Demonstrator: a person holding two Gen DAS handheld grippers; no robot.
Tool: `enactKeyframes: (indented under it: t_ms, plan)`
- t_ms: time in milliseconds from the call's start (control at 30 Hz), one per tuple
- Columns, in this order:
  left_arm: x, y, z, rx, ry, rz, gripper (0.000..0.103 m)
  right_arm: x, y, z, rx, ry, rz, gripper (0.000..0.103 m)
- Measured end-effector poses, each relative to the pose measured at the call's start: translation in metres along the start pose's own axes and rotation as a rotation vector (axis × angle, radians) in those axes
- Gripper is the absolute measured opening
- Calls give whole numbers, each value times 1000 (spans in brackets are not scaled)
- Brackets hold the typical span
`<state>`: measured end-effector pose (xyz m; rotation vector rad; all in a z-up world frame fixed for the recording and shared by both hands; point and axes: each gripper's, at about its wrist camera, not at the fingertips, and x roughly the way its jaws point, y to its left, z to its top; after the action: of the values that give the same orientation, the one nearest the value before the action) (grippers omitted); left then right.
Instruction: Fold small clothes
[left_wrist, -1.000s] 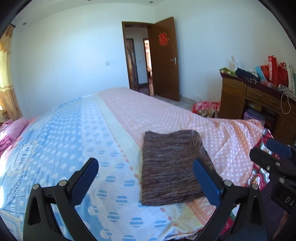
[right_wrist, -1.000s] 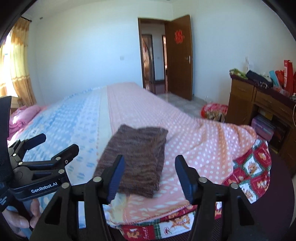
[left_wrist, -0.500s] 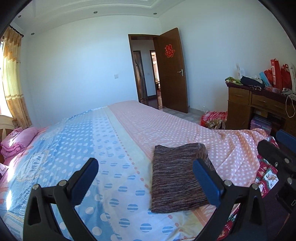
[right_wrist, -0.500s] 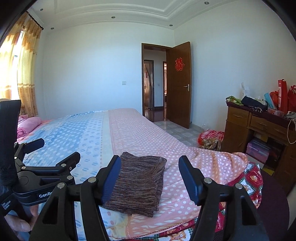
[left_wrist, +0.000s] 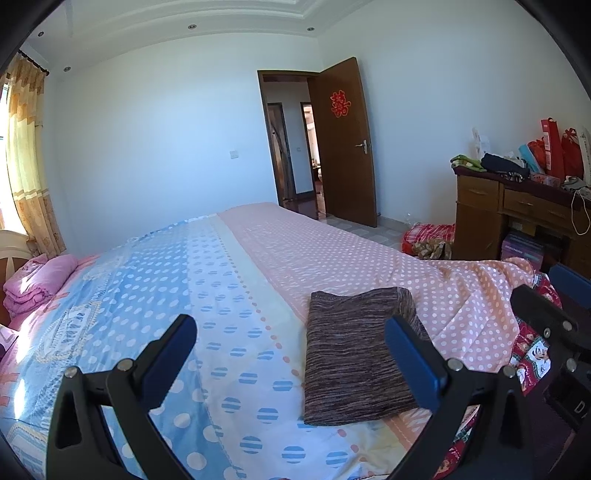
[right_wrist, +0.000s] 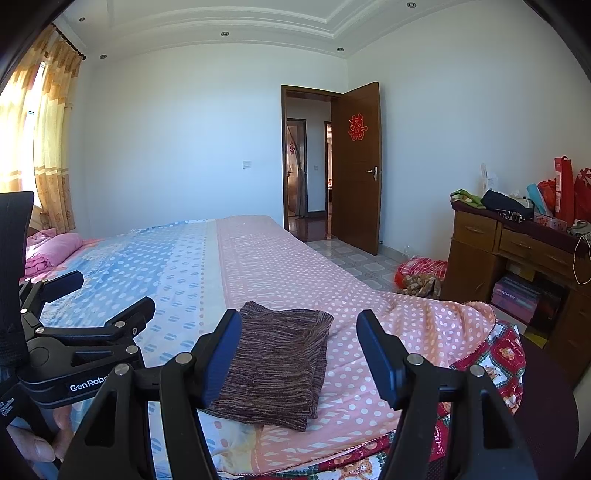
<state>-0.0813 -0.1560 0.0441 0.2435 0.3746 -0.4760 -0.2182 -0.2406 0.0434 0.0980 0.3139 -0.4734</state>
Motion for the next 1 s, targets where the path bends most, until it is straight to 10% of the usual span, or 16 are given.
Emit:
enactKeyframes:
  t_ms: [1000]
  plan:
    - [1,-2,1,-3,2,2,103,0,-1,-2,9,10,2,66]
